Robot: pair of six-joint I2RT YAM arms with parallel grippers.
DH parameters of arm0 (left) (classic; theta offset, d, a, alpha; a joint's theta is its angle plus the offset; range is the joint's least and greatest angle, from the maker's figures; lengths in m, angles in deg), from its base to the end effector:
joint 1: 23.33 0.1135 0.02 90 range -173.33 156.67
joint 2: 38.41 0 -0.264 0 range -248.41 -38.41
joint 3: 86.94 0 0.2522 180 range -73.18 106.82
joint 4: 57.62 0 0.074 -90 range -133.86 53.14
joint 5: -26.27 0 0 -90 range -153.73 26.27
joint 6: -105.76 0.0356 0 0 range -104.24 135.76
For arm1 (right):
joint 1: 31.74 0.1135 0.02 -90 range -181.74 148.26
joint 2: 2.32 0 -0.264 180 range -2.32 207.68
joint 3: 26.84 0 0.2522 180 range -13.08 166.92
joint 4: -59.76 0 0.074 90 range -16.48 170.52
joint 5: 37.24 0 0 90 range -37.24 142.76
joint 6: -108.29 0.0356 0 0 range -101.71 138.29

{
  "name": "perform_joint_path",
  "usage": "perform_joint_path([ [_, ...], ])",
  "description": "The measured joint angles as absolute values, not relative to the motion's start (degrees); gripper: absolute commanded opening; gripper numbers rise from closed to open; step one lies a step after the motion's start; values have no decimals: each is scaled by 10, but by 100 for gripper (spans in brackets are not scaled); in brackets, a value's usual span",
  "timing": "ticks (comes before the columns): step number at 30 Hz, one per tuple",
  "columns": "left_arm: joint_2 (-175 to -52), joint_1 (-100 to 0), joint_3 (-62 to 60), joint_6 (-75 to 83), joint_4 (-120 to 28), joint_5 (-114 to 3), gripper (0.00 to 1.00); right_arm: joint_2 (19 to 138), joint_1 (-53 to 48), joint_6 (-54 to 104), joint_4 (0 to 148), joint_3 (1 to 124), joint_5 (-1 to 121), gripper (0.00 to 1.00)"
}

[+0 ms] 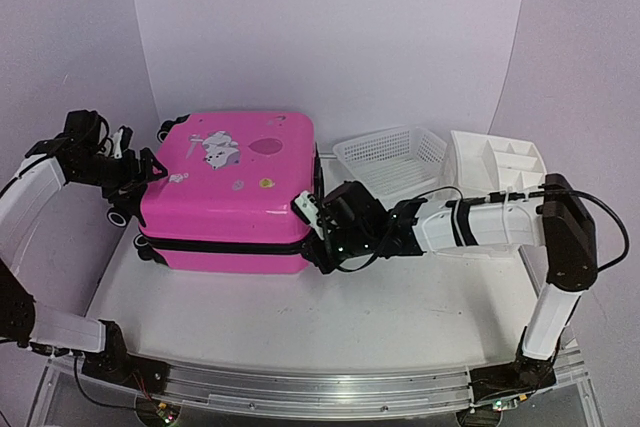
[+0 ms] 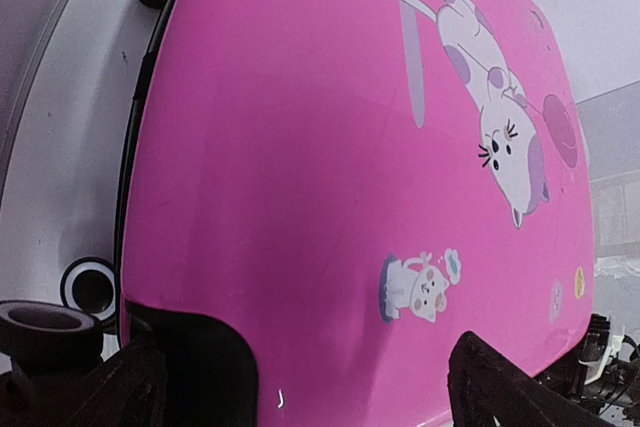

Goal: Open, take out, and arrange the luggage

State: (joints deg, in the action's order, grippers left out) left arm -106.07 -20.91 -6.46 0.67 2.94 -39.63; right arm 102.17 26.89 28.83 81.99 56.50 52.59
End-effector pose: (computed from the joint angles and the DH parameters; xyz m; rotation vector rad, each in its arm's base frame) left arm 0.2376 -0.0045 0.3348 -0.1687 2.3893 -0.6083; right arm 0.2088 0.3423 0.2028 -0.9790 2.1979 0.5855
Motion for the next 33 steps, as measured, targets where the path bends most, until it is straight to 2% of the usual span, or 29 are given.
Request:
perform_joint_path([
  [6, -1050, -207, -92, 29, -4, -388, 97, 1009, 263, 268, 801, 537, 562, 42],
  [13, -1030, -207, -114, 39, -24, -383, 97, 1005, 232, 254, 769, 513, 593, 53],
  [24, -1021, -205, -123, 38, -29, -376, 96, 1017, 233, 274, 670, 478, 592, 49],
  [33, -1010, -203, -134, 22, -41, -370, 96, 1033, 298, 304, 611, 459, 398, 47],
])
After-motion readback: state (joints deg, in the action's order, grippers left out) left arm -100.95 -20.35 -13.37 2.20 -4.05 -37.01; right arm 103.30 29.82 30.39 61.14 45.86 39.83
